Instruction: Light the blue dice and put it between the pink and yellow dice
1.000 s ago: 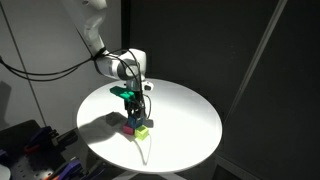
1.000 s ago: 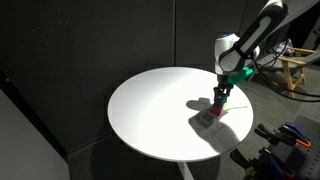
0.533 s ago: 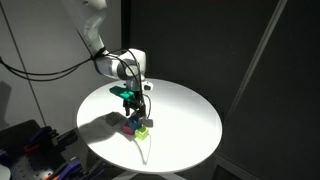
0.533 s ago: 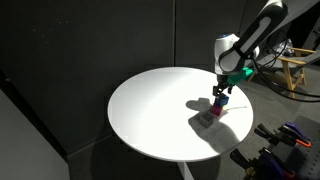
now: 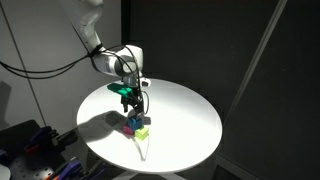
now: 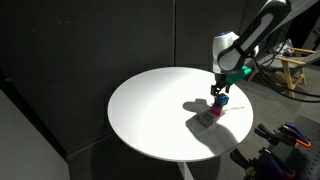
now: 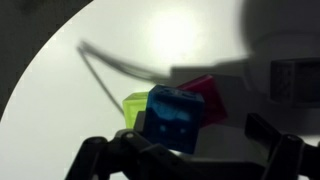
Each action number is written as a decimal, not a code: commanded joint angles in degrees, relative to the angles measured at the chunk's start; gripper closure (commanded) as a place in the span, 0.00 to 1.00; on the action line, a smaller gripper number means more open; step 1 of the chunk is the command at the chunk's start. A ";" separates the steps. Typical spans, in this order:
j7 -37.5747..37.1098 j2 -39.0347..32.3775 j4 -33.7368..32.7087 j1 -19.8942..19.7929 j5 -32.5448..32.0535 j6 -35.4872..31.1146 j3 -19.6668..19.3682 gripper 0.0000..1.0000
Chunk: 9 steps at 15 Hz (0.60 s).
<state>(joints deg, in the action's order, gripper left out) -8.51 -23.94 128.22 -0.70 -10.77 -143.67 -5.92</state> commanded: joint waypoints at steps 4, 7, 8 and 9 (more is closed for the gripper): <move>4.24 8.07 5.17 -0.75 2.87 -1.02 2.38 0.00; 6.22 11.08 6.57 -0.73 5.68 -0.85 3.81 0.00; 6.74 12.14 7.04 -0.58 6.59 -0.69 4.26 0.00; 7.15 13.06 7.41 -0.45 7.49 -0.48 4.68 0.00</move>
<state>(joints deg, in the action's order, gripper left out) -4.06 -15.27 132.90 -0.74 -6.17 -144.21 -2.65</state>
